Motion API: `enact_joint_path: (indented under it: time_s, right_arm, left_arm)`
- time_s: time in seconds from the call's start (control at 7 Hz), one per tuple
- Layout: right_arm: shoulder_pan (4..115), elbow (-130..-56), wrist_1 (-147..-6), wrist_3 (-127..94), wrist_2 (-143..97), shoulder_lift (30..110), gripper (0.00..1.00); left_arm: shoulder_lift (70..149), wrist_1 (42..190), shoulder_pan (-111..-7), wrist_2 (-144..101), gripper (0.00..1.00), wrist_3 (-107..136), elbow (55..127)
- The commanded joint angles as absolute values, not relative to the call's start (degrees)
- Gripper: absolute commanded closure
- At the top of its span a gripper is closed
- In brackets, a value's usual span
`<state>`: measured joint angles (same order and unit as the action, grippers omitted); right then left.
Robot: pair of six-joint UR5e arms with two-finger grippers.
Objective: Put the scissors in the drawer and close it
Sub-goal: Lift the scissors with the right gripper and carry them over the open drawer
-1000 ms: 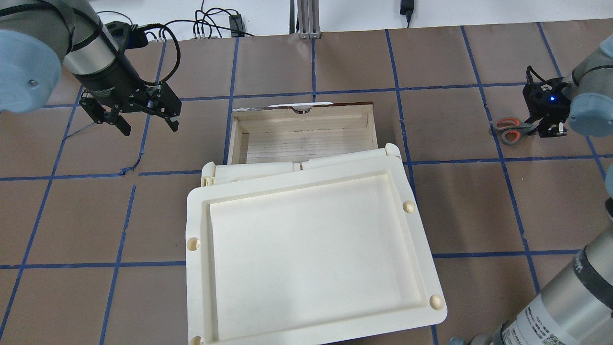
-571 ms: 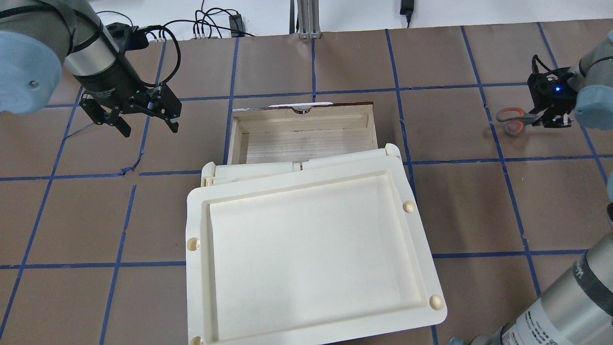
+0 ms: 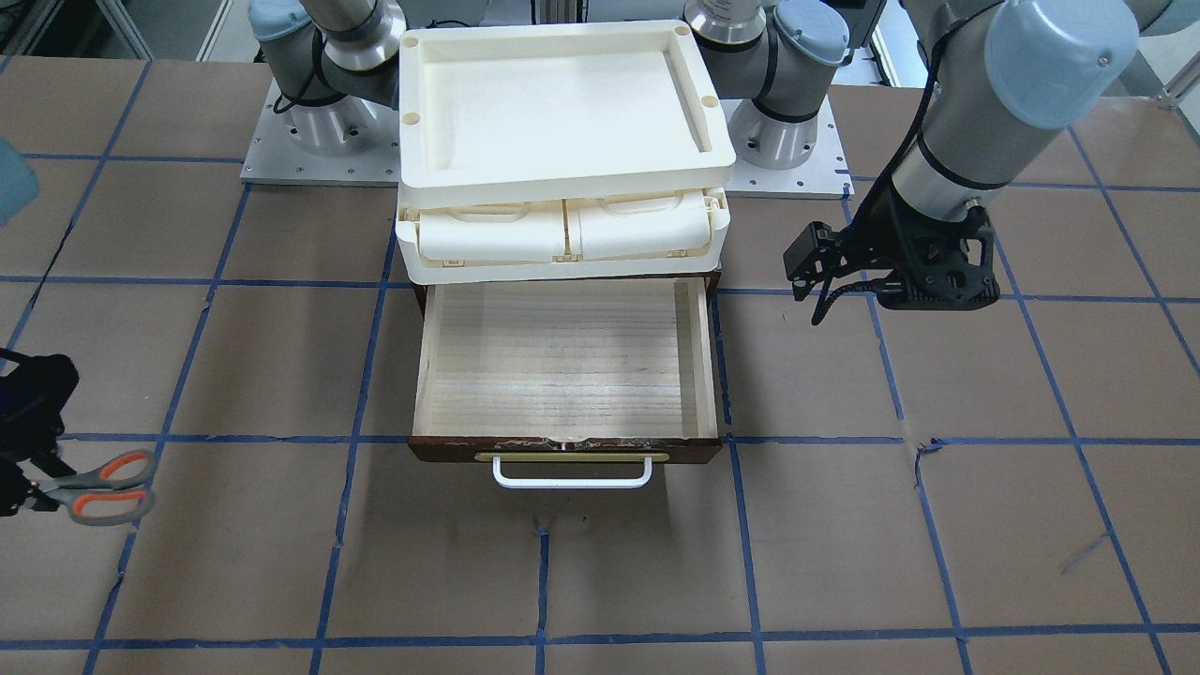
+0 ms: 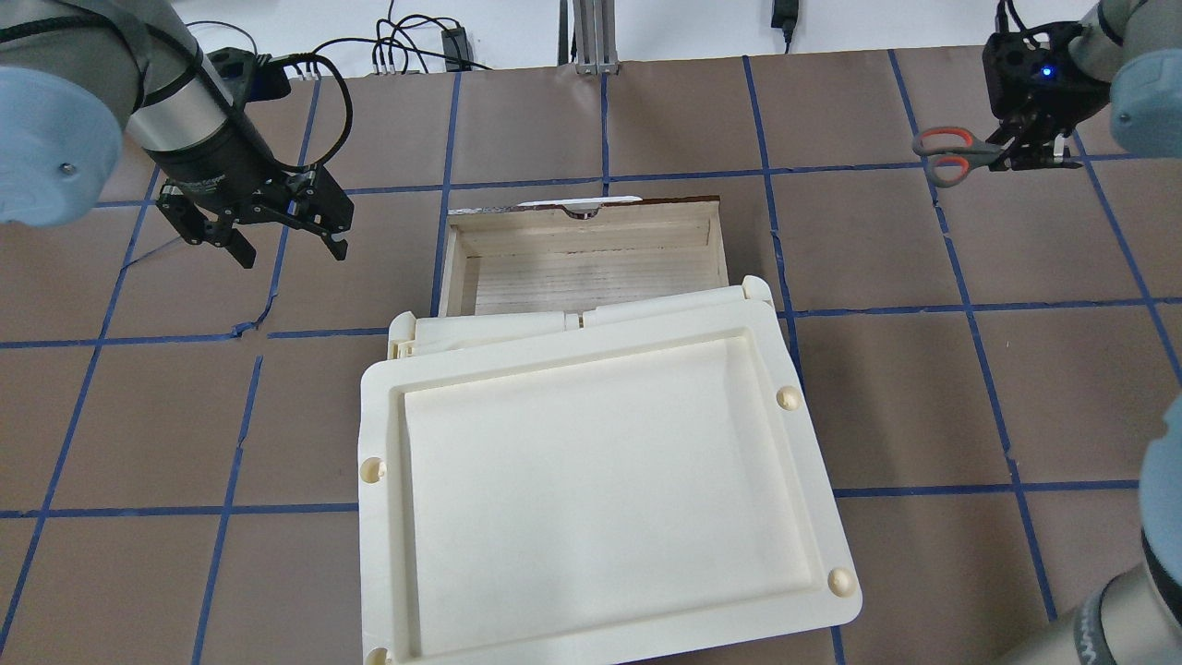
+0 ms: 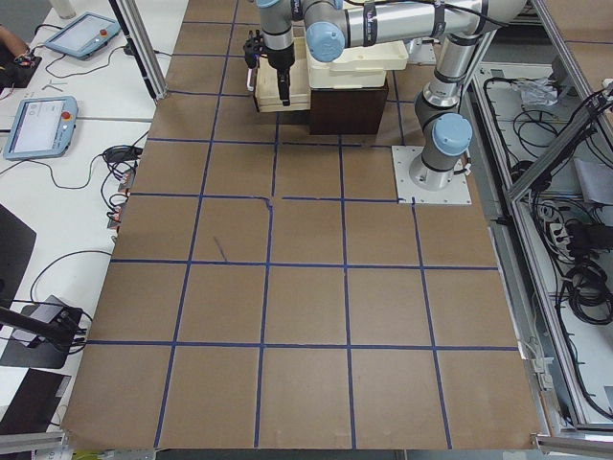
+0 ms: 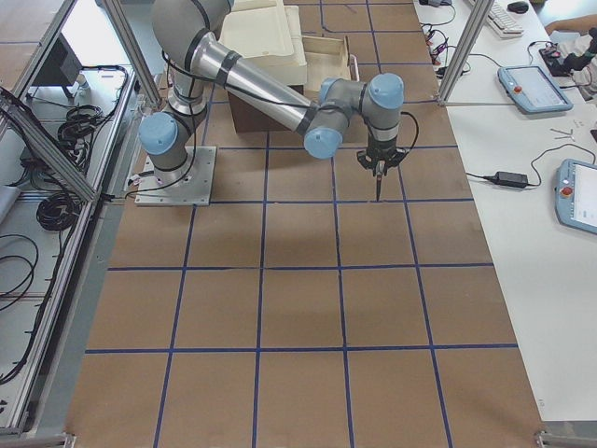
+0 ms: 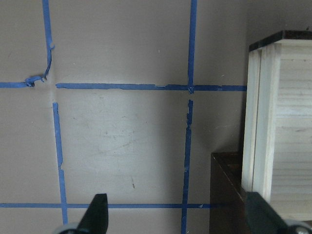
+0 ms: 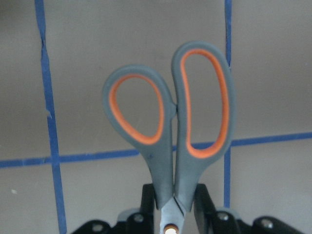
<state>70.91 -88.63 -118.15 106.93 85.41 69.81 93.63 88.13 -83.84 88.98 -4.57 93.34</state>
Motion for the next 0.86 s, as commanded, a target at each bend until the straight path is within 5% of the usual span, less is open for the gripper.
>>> enact_joint_path:
  time_s: [0.0,0.71]
  right_arm:
    - [82.4,-88.3,-113.6,93.3,85.3,75.4,1.0]
    - [108.0,-86.0,-112.9,61.4,92.4,74.6,1.0]
  left_arm:
    - [93.5,88.2,-83.8,88.8,0.0,-4.7,93.4]
    - [92.8,92.2,-82.8,89.6,0.0,-7.8,91.2]
